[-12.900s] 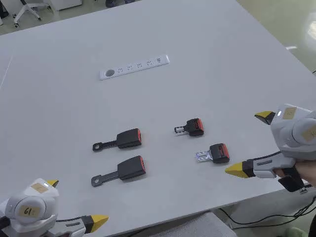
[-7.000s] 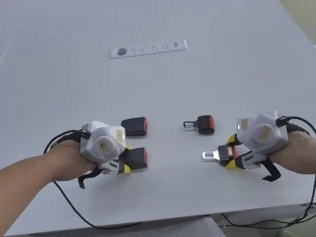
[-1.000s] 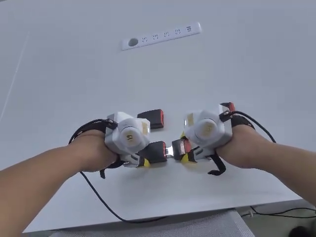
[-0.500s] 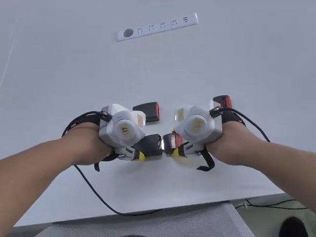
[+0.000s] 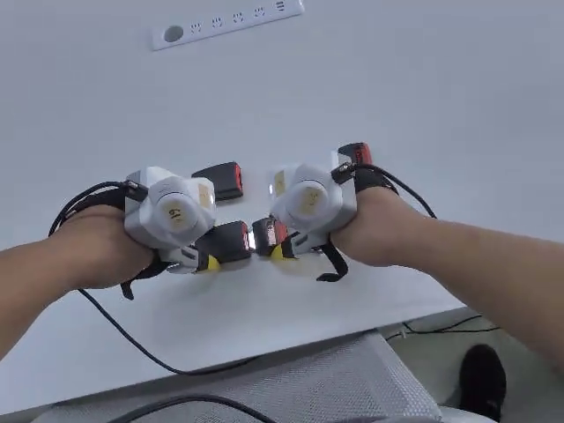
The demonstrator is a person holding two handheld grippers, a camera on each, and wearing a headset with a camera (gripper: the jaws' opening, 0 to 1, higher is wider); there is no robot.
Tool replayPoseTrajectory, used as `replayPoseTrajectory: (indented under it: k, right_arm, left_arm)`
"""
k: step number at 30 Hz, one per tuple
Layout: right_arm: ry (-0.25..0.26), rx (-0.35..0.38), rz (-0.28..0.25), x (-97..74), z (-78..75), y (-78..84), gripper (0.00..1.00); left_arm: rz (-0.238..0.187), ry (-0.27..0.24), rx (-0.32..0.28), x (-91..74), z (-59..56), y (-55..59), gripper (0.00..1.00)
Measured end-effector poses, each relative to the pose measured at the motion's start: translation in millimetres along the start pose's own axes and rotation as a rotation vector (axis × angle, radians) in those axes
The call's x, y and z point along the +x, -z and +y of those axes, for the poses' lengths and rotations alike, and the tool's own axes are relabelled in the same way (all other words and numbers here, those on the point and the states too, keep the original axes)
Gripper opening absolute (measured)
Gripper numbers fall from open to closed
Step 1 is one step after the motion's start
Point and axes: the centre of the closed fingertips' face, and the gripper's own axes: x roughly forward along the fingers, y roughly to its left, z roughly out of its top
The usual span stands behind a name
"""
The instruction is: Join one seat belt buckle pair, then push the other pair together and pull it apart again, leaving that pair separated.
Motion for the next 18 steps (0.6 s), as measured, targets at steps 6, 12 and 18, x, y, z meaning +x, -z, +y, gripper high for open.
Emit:
replayPoseTrajectory:
  k: [6,12,18]
  right_arm:
    - [0.001,0.002,0.021,0.4,1.2,0.0,0.32]
    - [-0.005,0.001,0.039,-0.2,3.1,0.4,0.31]
    - [-0.029,-0.015,0.073,1.2,2.9,1.0,0.31]
  left_arm:
    - [-0.005,0.004,0.015,0.0,-1.6,-1.9,0.32]
    - [0.004,0.005,0.001,0.9,-0.3,-0.1,0.31]
    - [0.001,0.004,0.004,0.8,-1.6,1.6,0.31]
